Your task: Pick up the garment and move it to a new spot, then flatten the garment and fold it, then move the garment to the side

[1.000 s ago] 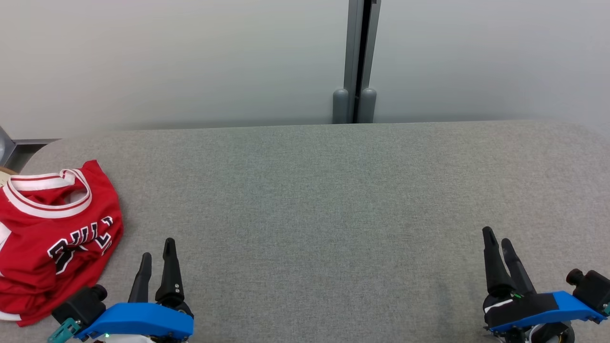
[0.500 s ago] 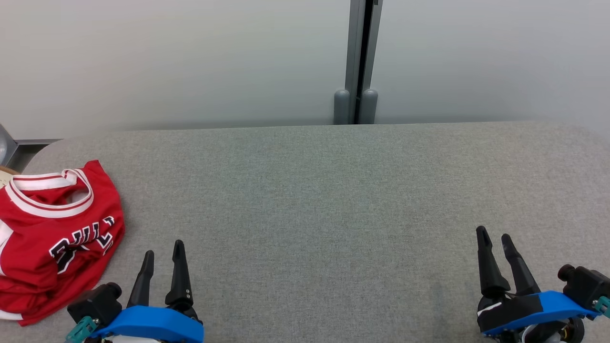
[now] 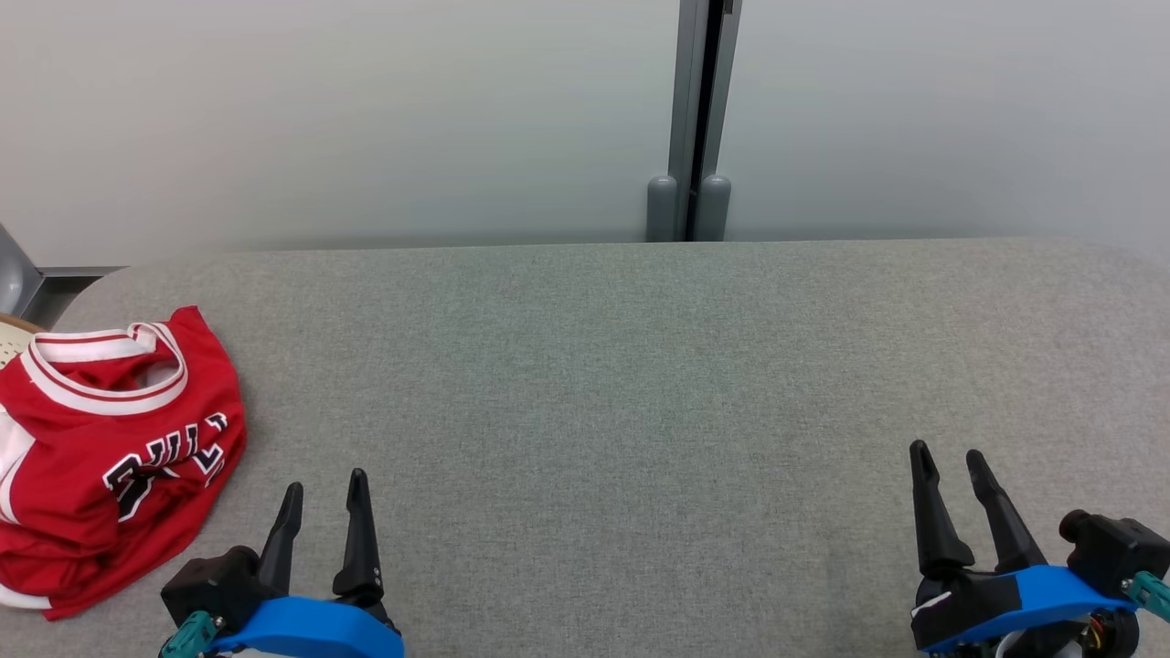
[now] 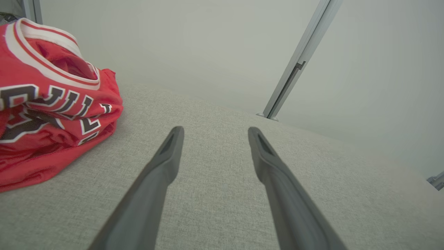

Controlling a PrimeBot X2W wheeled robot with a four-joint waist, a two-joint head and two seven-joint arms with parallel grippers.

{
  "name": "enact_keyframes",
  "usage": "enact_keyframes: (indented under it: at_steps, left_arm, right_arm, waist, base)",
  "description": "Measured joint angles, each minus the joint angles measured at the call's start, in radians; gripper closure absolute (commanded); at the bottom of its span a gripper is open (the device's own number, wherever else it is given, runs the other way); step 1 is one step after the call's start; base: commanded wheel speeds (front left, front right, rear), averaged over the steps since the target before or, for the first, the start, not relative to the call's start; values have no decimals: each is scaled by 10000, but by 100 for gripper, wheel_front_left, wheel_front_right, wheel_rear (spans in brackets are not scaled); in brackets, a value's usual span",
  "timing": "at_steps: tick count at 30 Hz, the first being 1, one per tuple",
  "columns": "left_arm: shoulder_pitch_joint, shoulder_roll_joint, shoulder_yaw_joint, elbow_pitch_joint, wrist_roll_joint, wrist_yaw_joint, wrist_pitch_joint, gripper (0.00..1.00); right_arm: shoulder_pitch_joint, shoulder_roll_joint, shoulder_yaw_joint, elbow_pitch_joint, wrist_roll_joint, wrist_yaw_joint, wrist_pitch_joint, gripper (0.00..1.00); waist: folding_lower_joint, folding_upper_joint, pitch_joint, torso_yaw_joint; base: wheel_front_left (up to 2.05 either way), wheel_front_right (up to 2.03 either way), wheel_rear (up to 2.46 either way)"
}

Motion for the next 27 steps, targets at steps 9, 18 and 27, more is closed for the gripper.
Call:
enact_keyframes:
  at_steps: [9, 18, 27]
  left_arm:
    - [3, 104, -272, 12, 644, 50, -94, 0]
    - [34, 217, -510, 56, 1221, 134, -253, 0]
    - [155, 274, -583, -17, 1569, 276, -303, 0]
  right_arm:
    - [64, -8, -6, -73, -719, 0, -59, 0]
    - [195, -13, -12, -88, -1430, 2, -98, 0]
    - [288, -23, -46, -115, -2002, 2, -98, 0]
  waist:
    - [0, 0, 10, 79]
    - [0, 0, -67, 158]
    - [0, 0, -125, 188]
  base:
    - [0, 0, 0]
    - [0, 0, 0]
    - [0, 0, 0]
